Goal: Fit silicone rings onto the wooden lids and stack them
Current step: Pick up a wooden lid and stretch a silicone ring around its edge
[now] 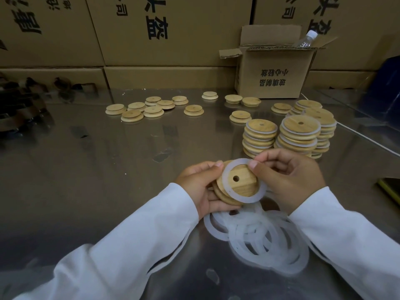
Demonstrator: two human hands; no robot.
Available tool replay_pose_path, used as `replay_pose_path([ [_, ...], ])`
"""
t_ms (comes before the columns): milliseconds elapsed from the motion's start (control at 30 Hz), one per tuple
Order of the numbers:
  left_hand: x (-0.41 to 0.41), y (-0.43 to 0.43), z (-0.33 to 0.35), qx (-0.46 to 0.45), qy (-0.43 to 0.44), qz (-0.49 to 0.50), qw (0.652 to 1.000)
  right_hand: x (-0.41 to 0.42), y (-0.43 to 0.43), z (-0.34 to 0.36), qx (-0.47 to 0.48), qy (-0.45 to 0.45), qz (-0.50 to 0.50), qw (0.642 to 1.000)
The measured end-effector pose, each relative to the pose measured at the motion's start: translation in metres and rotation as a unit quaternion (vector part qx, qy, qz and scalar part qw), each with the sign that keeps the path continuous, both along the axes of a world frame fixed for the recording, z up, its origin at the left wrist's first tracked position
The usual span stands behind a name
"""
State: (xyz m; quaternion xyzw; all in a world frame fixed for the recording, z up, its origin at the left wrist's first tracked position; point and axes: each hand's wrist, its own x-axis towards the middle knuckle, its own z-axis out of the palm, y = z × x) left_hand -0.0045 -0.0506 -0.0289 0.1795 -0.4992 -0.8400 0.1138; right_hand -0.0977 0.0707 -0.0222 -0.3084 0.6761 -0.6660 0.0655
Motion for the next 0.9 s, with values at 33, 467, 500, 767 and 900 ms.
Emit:
replay_pose_path([
  [33, 0.0001, 0.0006, 0.0001, 0.005, -0.001, -0.004, 1.000, 0.0000, 0.0003, -0.0006, 0.004, 0.000, -0.005, 1.000],
  [467, 0.0026, 0.0058, -0.0014, -0.075, 0.032, -0.021, 0.996, 0.0045, 0.0038, 0.0035, 0.012, 0.054, 0.007, 0.998],
  [500, 0.0025, 0.0056, -0.0009, -0.074, 0.034, -0.019, 0.997, 0.0039, 0.0041, 0.0030, 0.025, 0.056, 0.007, 0.998],
  [767, 0.0031, 0.0073, -0.0007, -0.094, 0.042, -0.017, 0.995, 0.0000, 0.0057, -0.0014, 0.069, 0.085, 0.001, 0.994],
  [900, 0.0042, 0.0072, -0.0022, -0.121, 0.051, -0.015, 0.991, 0.0001, 0.0053, -0.0027, 0.057, 0.100, -0.003, 0.993],
])
